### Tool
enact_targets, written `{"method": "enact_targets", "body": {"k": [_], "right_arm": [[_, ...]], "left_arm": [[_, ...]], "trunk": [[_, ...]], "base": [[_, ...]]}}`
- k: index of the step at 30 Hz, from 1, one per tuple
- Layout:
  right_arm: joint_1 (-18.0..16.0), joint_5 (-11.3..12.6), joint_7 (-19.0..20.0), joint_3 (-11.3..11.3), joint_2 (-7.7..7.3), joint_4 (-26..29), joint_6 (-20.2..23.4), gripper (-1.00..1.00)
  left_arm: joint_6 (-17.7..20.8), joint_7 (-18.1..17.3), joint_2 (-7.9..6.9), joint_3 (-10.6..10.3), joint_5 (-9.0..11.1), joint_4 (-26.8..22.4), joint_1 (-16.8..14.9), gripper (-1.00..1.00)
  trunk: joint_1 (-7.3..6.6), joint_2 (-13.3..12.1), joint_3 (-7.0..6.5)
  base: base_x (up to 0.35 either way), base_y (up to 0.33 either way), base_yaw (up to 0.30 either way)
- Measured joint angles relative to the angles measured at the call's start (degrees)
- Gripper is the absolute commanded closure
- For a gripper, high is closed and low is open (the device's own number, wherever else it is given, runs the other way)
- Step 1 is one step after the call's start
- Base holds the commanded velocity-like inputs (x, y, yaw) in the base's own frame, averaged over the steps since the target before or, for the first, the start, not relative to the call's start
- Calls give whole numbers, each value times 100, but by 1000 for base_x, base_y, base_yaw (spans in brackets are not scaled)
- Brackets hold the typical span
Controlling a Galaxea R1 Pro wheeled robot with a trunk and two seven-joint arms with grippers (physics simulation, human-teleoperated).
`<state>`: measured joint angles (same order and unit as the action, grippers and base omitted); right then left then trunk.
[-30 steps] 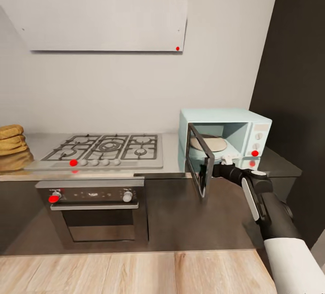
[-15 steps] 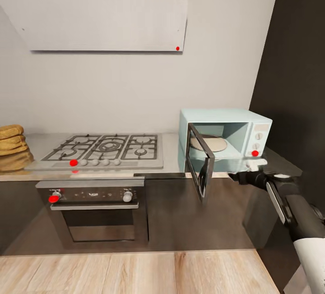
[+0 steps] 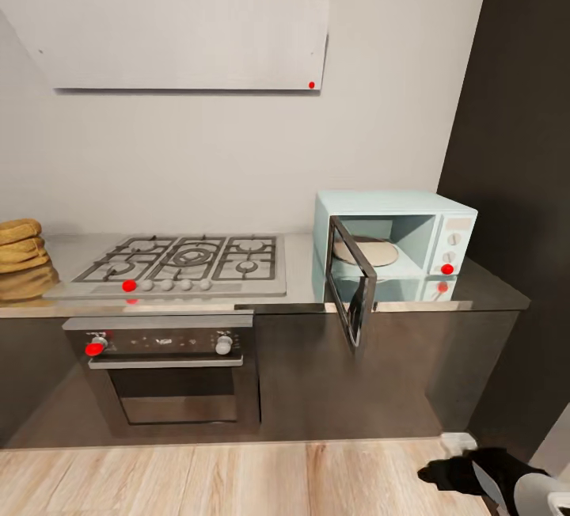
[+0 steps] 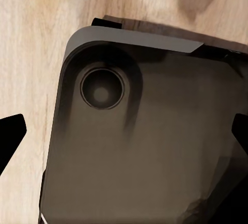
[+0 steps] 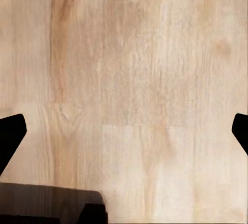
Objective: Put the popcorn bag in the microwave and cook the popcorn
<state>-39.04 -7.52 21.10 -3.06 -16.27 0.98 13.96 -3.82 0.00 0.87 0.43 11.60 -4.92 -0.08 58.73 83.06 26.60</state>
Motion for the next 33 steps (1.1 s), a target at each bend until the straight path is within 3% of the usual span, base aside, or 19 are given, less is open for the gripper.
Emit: {"method": "enact_targets", "body": {"k": [2, 3, 5, 8, 12, 16, 25, 33], "right_arm": [[524, -86, -140, 10, 164, -184, -571, -100], [986, -110, -274, -2, 338, -229, -911, -100], [1904, -110, -560, 9, 545, -263, -1302, -100], [2340, -60, -765, -28, 660, -274, -1449, -100], [2611, 116, -821, -60, 839, -284, -1457, -100], [2665, 257, -859, -65, 936, -281, -1446, -100], [2683, 266, -1050, -59, 1055, -284, -1436, -100], [2689, 266, -1215, -60, 1067, -286, -1434, -100]], "left_arm": [[0, 0, 0, 1, 0, -2, 0, -100], [0, 0, 0, 0, 0, -1, 0, -100], [0, 0, 0, 1, 0, -1, 1, -100], [0, 0, 0, 0, 0, 0, 0, -100], [0, 0, 0, 4, 0, 0, 0, -100], [0, 0, 0, 2, 0, -6, 1, -100], [0, 0, -3, 2, 8, 0, 1, -100], [0, 0, -1, 2, 9, 1, 0, -100]], "trunk": [[0, 0, 1], [0, 0, 1], [0, 0, 1], [0, 0, 0], [0, 0, 0], [0, 0, 0], [0, 0, 0], [0, 0, 0]], "base": [[0, 0, 0], [0, 0, 0], [0, 0, 0], [0, 0, 0], [0, 0, 0], [0, 0, 177], [0, 0, 275], [0, 0, 280]]}}
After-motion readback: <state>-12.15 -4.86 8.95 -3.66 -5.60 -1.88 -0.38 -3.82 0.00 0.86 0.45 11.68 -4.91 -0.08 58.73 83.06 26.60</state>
